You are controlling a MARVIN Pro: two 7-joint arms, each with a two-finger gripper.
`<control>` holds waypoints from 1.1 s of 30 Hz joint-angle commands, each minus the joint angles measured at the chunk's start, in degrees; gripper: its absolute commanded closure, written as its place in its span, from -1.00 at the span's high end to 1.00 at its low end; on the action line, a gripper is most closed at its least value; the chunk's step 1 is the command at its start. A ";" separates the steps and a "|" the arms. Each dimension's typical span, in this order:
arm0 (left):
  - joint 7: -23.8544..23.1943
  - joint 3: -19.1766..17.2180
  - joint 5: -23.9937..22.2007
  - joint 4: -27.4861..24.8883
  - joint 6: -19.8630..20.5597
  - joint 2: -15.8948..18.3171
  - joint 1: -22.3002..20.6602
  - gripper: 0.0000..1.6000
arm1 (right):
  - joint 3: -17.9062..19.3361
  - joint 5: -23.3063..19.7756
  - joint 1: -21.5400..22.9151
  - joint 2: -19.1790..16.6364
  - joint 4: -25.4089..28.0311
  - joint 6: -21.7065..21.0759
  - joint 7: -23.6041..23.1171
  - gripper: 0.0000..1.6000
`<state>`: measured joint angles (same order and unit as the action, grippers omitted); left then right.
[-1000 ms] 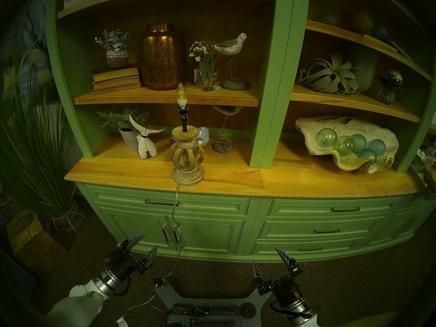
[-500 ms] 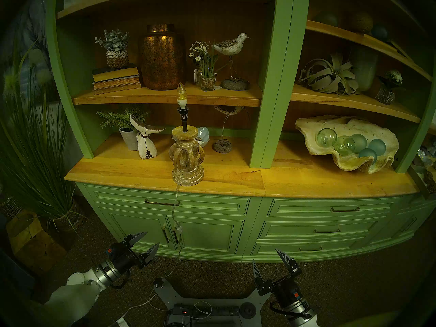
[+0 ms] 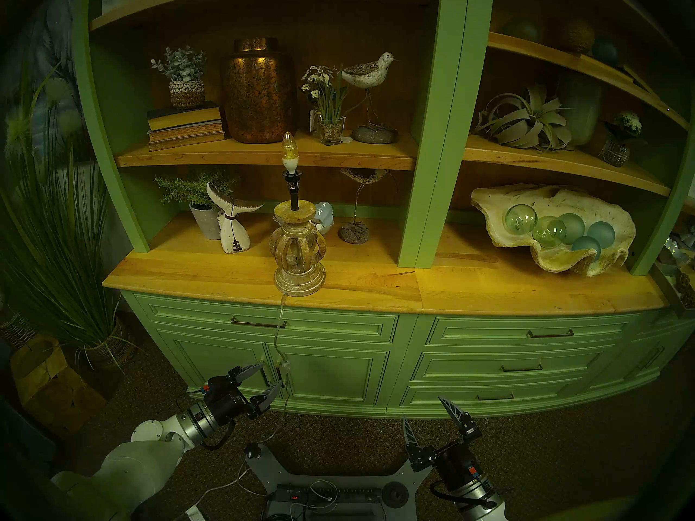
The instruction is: Grab cable and switch light on
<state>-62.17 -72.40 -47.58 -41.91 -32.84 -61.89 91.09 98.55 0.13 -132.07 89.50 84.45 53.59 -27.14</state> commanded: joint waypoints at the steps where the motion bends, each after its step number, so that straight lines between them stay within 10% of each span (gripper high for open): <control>1: -0.97 -0.55 0.12 3.30 -0.96 -2.89 -6.04 1.00 | 0.00 -0.10 0.33 -0.04 1.27 0.42 0.02 1.00; 33: -1.44 1.42 5.32 24.41 -3.59 -9.34 -20.18 1.00 | 0.00 -0.10 0.38 -0.04 1.20 0.44 0.01 1.00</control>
<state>-63.71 -70.41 -41.99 -19.01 -35.28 -70.70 75.40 98.56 0.13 -132.00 89.50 84.35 53.59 -27.15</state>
